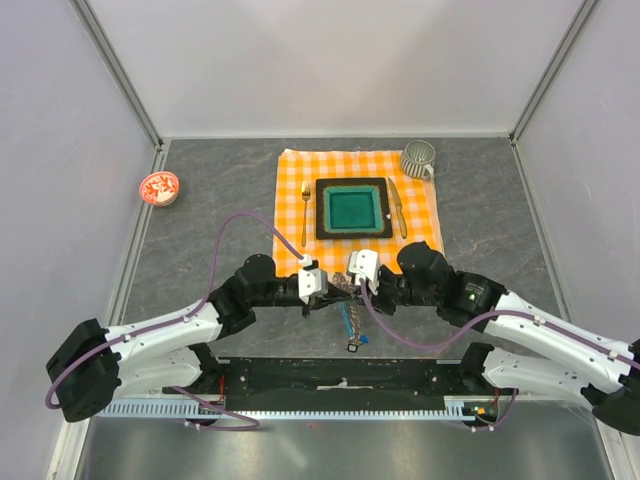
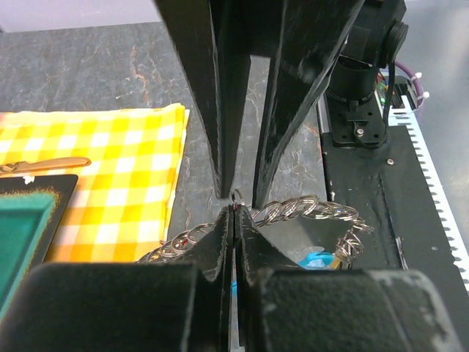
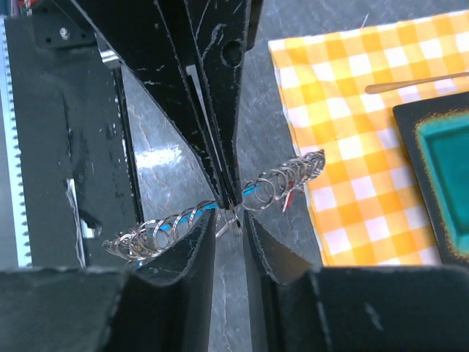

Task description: Put the keys on the keyring

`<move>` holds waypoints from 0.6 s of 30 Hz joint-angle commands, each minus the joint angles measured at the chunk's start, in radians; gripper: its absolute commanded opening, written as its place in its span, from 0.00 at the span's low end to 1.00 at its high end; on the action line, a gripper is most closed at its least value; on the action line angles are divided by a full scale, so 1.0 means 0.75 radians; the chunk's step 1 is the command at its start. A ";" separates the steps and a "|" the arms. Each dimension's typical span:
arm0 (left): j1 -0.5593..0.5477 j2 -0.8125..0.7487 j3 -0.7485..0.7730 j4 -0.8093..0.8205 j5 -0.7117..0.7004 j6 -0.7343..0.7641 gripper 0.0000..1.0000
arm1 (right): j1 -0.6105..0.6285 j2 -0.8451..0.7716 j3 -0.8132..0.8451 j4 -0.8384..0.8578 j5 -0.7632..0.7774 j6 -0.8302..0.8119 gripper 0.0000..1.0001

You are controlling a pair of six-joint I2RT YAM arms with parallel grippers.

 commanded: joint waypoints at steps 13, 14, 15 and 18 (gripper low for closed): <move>-0.003 -0.124 -0.307 0.726 -0.117 -0.193 0.02 | 0.011 -0.438 -0.517 0.655 0.194 0.434 0.37; -0.003 -0.118 -0.307 0.726 -0.107 -0.193 0.02 | 0.011 -0.438 -0.533 0.680 0.176 0.436 0.37; -0.003 -0.114 -0.309 0.722 -0.095 -0.191 0.02 | 0.009 -0.436 -0.552 0.723 0.149 0.436 0.37; -0.003 -0.112 -0.313 0.709 -0.058 -0.189 0.02 | 0.009 -0.440 -0.562 0.756 0.112 0.412 0.38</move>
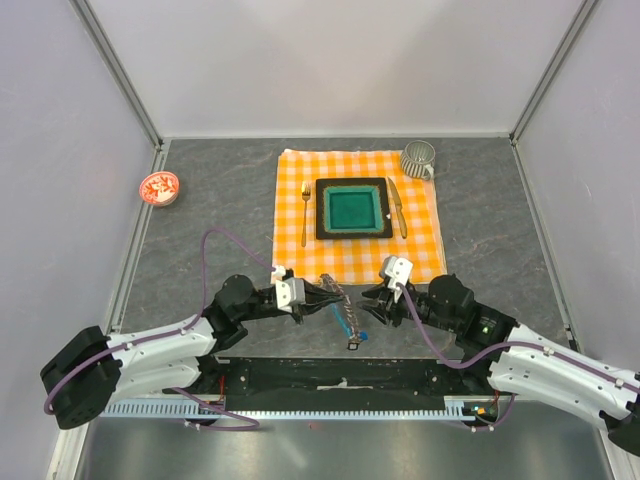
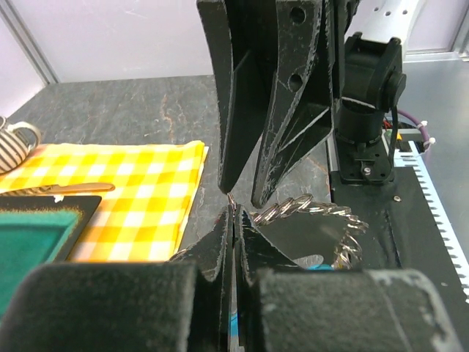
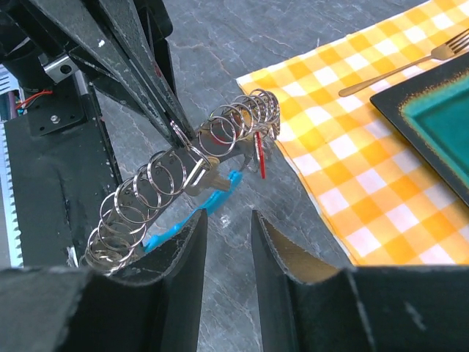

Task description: Put the keys on the keyring

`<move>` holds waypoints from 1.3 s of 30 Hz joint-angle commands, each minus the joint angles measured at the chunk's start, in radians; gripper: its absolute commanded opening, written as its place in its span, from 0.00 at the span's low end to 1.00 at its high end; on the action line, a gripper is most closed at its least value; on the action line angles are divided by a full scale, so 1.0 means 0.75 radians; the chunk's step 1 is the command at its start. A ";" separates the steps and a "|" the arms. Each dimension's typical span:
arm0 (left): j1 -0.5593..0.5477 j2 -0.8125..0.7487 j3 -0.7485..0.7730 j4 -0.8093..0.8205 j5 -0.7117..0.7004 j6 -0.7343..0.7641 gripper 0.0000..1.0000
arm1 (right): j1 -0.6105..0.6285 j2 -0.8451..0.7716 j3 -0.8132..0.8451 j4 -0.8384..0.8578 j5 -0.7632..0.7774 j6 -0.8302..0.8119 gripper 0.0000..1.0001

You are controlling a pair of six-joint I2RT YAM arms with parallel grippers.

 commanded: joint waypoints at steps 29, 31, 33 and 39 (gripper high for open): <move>-0.003 -0.102 0.118 -0.101 0.213 0.078 0.02 | 0.002 0.070 0.093 0.181 -0.290 -0.125 0.39; -0.005 -0.104 0.120 -0.107 0.223 0.072 0.02 | 0.004 0.072 0.093 0.179 -0.288 -0.127 0.39; -0.003 -0.108 0.130 -0.119 0.223 0.072 0.02 | 0.004 0.068 0.093 0.179 -0.290 -0.129 0.39; -0.003 -0.116 0.152 -0.166 0.246 0.078 0.02 | 0.004 0.061 0.091 0.181 -0.320 -0.131 0.38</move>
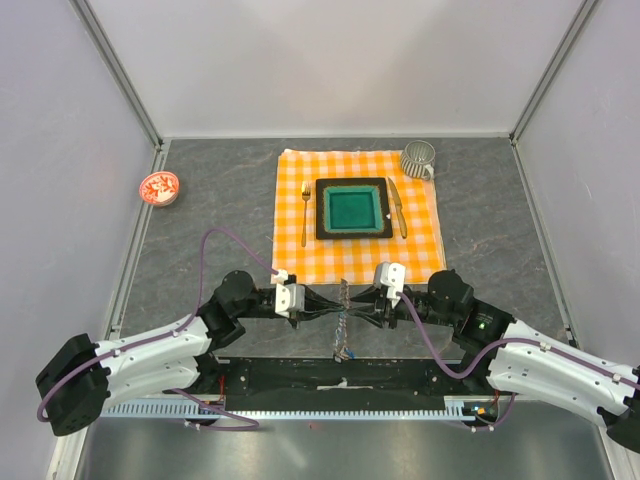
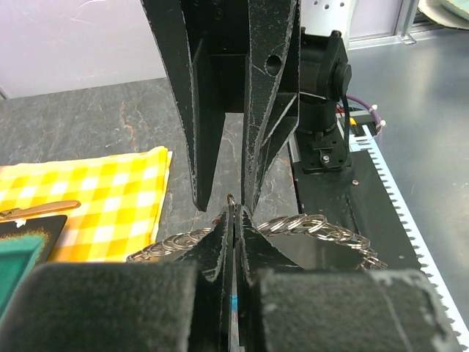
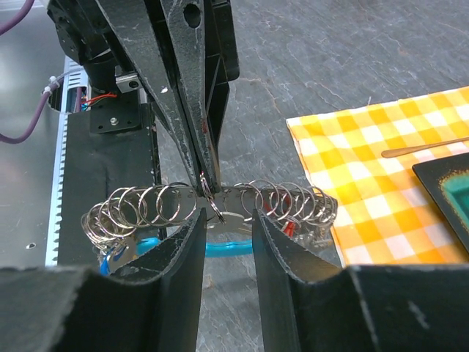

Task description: Put the keys on the keyring

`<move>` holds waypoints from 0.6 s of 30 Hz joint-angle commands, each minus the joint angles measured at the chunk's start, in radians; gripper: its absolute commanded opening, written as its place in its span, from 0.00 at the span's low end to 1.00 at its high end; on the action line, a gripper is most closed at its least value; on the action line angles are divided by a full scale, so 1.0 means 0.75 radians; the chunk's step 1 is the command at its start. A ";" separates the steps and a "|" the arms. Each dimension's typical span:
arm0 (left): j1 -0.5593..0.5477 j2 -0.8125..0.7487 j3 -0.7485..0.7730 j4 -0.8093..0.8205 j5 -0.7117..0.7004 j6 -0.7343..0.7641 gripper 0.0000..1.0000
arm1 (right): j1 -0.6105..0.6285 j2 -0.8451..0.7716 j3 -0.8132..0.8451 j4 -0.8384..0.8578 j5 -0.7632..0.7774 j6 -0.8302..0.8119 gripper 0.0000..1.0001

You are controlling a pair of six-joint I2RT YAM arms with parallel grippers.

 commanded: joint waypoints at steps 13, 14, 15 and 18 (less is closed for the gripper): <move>-0.003 -0.066 0.087 0.049 0.012 0.037 0.02 | 0.004 -0.032 0.046 0.042 -0.023 -0.006 0.00; -0.003 -0.072 0.071 0.066 0.003 0.037 0.02 | 0.002 -0.030 0.044 0.042 -0.017 -0.002 0.00; -0.003 -0.083 0.063 0.110 -0.009 0.031 0.02 | 0.004 -0.024 0.044 0.042 -0.015 0.002 0.00; -0.003 -0.097 0.040 0.172 -0.003 0.015 0.02 | 0.004 0.007 0.040 0.040 -0.021 0.012 0.00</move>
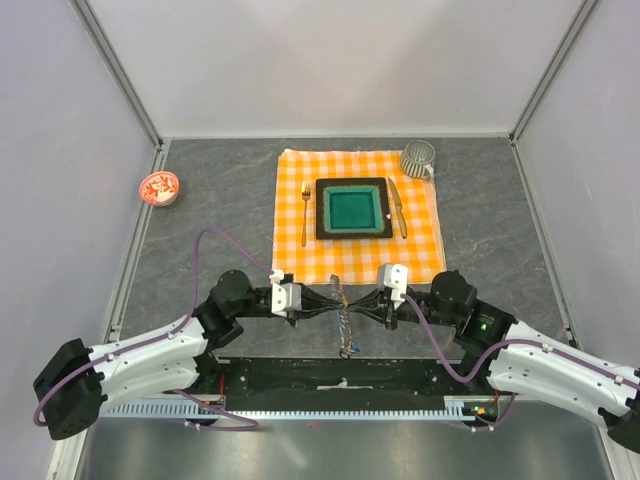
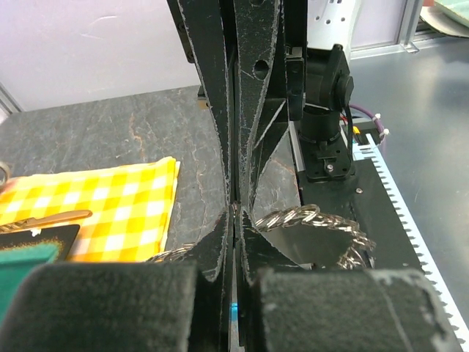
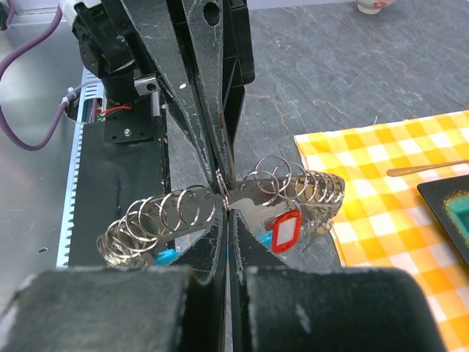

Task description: Put the keys on the keyring

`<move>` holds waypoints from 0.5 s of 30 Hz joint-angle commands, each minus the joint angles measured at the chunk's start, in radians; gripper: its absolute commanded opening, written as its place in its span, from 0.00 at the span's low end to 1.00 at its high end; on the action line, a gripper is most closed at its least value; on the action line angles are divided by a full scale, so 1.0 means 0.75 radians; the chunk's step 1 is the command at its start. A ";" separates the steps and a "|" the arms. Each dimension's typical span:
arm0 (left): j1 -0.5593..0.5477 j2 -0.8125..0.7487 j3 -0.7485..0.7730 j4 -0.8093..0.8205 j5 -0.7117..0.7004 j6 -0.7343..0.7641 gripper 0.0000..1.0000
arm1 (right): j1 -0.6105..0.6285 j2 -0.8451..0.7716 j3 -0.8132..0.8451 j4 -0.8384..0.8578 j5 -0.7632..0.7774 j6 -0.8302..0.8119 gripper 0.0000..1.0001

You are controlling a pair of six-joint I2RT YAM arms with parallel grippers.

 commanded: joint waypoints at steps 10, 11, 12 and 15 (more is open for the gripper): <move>-0.006 -0.030 0.003 0.370 0.043 -0.017 0.02 | 0.002 0.130 0.038 0.067 -0.032 0.064 0.00; -0.006 -0.018 0.009 0.385 0.051 -0.019 0.02 | 0.002 0.134 0.036 0.075 -0.034 0.068 0.00; -0.006 -0.007 0.013 0.391 0.070 -0.019 0.02 | 0.002 0.142 0.030 0.087 -0.040 0.084 0.00; -0.004 0.029 0.011 0.466 0.080 -0.038 0.02 | 0.002 0.160 0.017 0.134 -0.074 0.094 0.00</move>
